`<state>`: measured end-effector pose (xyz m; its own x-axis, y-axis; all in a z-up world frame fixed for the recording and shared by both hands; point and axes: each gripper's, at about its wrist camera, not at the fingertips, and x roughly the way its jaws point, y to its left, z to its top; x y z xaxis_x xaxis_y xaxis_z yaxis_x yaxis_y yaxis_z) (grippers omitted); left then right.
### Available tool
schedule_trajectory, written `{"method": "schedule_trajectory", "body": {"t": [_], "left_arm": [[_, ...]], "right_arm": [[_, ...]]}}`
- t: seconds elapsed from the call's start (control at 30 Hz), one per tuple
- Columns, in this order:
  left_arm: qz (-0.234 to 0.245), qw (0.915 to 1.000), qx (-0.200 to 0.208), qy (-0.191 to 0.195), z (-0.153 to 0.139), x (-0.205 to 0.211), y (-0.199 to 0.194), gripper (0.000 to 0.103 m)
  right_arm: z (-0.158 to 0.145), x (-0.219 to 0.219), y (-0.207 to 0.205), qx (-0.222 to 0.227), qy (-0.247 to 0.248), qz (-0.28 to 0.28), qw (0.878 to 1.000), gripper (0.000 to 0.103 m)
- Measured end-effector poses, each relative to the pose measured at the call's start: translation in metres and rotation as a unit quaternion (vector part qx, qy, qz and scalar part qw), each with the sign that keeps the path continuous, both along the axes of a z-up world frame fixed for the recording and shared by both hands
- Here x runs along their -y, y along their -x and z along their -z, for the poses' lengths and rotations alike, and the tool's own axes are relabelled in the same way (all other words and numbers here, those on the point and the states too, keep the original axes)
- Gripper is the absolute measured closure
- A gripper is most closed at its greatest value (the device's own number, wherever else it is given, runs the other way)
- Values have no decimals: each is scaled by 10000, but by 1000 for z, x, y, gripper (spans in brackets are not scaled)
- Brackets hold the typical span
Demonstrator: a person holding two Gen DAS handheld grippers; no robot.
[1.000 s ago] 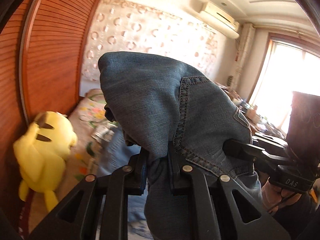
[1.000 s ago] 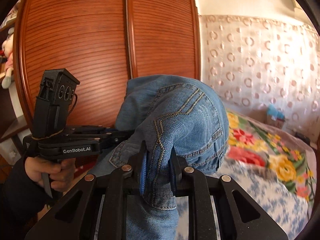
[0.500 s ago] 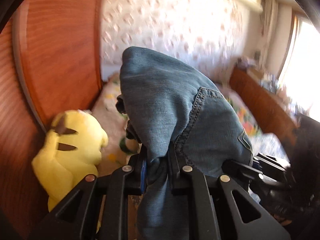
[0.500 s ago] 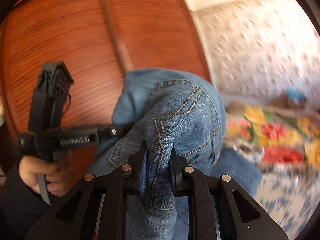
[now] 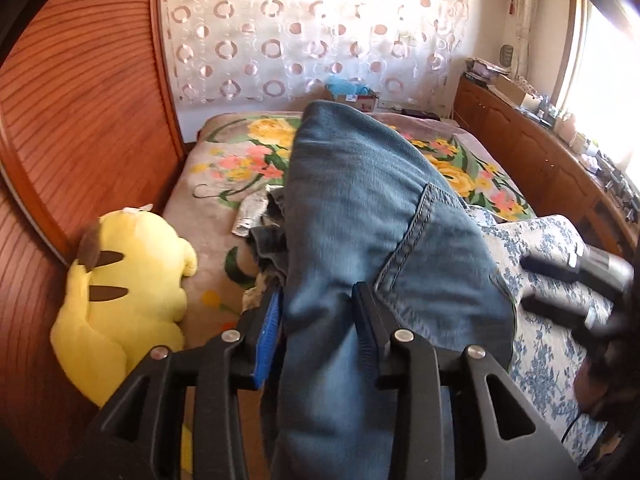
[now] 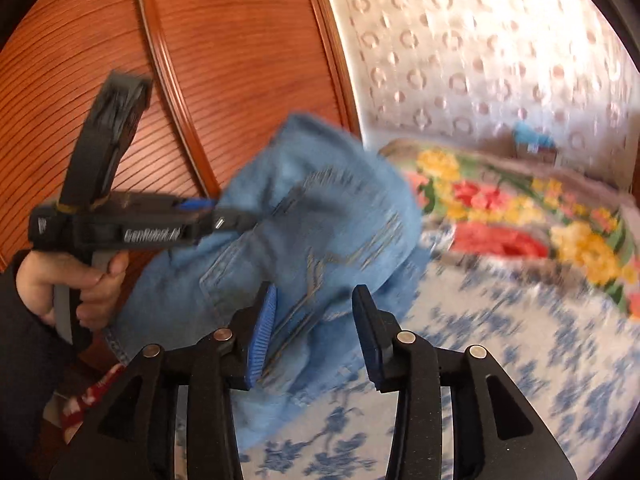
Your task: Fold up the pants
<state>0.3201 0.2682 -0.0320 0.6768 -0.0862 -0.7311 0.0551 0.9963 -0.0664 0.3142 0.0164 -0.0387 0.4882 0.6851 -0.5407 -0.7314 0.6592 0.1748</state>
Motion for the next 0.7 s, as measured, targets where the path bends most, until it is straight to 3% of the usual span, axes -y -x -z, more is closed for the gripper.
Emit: {"method": "schedule_trajectory", "body": {"t": [0.13,0.27,0.6,0.7], "left_arm": [[-55,9998,203,31,-7,-2,22,68],[16,9987,497,135,-12,3,54,68],[-153,9995,146,232,30,6,74,68],[-210,9990,153,351,37,2,76,68]], "right_arm": [[-18,-13,-19,180,-22,-487,9986,64],[-16,-38,-45,172,177,-741,9969,64],[15,-78,-93,-108,745,-707,9947,64],[26,-85,-93,65,1001,-739,9922,64]]}}
